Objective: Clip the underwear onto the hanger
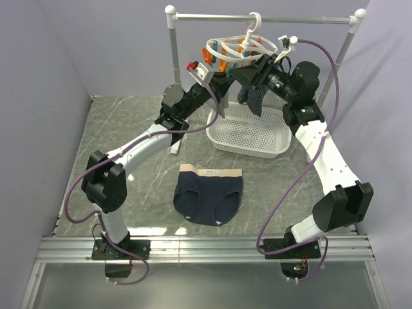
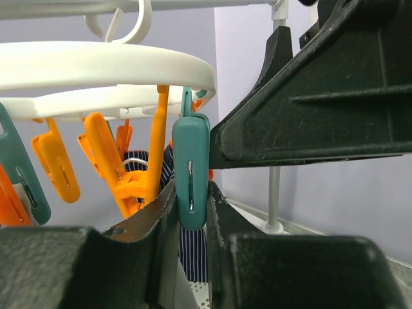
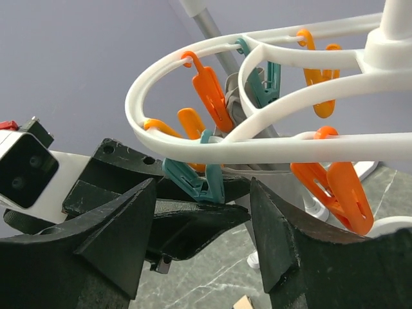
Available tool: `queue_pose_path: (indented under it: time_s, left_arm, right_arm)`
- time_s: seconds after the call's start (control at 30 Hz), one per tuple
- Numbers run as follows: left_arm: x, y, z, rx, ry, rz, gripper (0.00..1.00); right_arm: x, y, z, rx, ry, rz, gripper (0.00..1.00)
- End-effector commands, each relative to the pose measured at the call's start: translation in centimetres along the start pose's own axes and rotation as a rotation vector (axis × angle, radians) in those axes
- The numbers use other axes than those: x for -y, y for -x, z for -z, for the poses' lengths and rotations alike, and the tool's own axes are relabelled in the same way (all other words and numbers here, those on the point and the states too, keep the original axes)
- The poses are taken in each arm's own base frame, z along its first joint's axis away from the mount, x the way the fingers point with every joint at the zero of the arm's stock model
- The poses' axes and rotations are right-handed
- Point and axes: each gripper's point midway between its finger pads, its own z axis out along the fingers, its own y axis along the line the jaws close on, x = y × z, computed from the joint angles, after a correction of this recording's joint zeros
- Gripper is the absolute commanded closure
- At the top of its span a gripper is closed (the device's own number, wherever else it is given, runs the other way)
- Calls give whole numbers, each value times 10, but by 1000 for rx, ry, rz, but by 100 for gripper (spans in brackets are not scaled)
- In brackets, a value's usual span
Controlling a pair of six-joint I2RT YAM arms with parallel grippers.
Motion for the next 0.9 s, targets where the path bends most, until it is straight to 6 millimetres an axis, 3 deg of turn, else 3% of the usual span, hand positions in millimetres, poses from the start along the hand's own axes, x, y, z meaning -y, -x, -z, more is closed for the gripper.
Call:
queue_pose_path:
  time_s: [0.0, 0.4, 0.47, 0.67, 0.87]
  left_arm:
    - [7, 28, -9, 65, -43, -9, 100]
    - [7, 18, -9, 36, -46, -8, 100]
    - [6, 16, -9, 33, -42, -5, 100]
    - [7, 13, -10, 29, -45, 6, 100]
    - [6, 12, -11, 25, -42, 0, 100]
  right_arm:
    - [-19, 19, -2, 64, 52, 41, 34]
    - [-17, 24, -8, 99, 7, 52, 38]
    - [-16, 29, -8, 128, -5, 48, 43]
    - [-17, 22, -10, 147, 2, 39, 48]
    - [-17, 17, -14, 137, -4, 52, 48]
